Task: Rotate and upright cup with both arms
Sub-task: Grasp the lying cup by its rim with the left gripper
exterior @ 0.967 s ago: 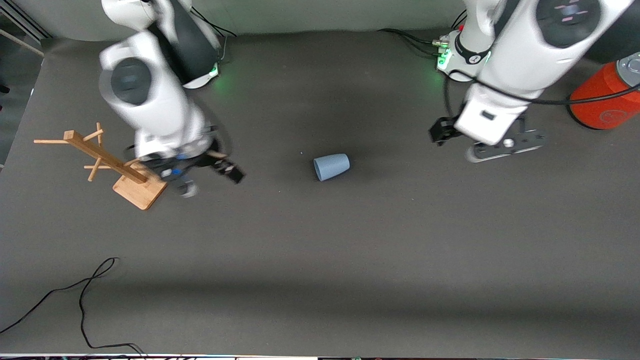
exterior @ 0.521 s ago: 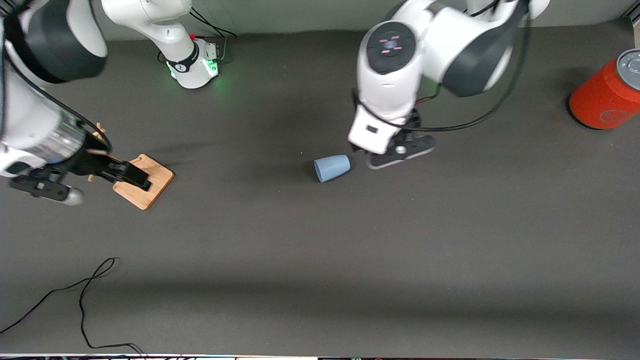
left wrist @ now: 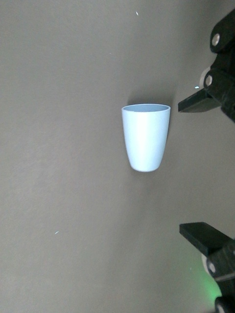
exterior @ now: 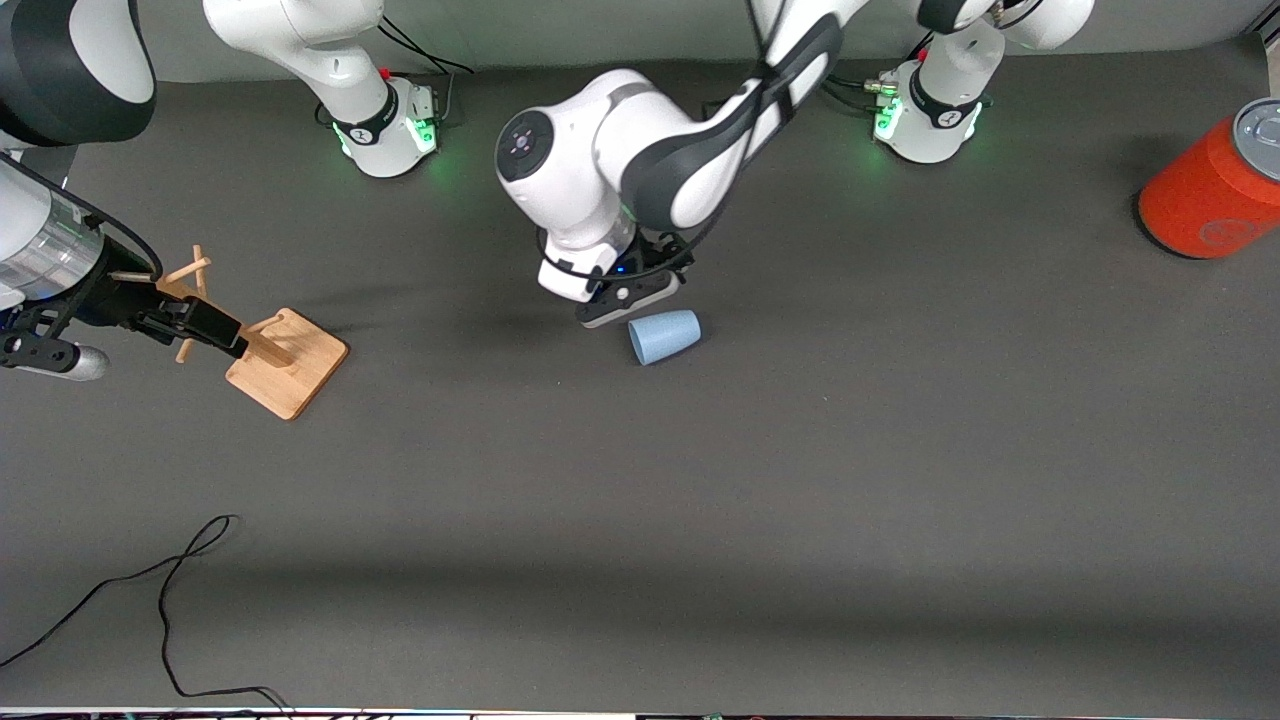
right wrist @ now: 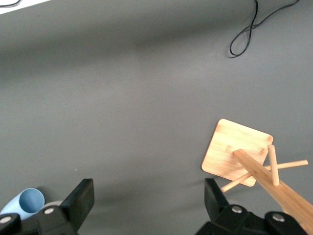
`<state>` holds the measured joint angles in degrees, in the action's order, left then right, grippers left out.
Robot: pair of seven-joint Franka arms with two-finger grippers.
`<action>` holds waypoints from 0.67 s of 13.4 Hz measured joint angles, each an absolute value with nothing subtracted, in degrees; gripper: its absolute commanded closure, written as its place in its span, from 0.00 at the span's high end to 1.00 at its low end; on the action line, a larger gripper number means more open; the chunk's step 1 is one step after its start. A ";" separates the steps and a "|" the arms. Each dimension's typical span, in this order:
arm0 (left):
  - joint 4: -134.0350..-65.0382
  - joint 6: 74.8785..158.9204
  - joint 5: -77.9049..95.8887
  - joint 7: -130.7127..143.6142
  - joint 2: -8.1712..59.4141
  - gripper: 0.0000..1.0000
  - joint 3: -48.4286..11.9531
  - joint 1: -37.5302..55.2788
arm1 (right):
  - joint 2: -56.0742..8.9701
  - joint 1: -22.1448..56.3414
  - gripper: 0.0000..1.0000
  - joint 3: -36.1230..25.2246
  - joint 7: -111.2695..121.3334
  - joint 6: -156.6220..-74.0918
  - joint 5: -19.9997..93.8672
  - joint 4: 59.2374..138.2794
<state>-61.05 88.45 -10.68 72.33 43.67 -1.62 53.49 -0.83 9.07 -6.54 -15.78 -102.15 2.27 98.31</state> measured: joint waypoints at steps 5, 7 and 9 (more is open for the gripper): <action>-59.26 93.19 -14.84 77.65 49.35 1.00 -0.83 53.71 | -0.74 9.09 1.00 -9.54 -10.18 -102.27 2.26 99.75; -58.98 94.17 -15.70 78.50 51.25 1.00 -0.81 53.73 | -0.73 9.09 1.00 -9.75 -10.00 -102.51 2.26 99.81; -58.83 94.24 -16.74 78.94 53.69 1.00 -0.87 53.97 | -0.74 9.17 1.00 -9.74 -9.98 -103.51 2.26 100.20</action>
<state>-58.83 94.24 -16.74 78.94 53.69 -0.87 53.97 -0.74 9.17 -9.74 -9.98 -103.51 2.26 100.20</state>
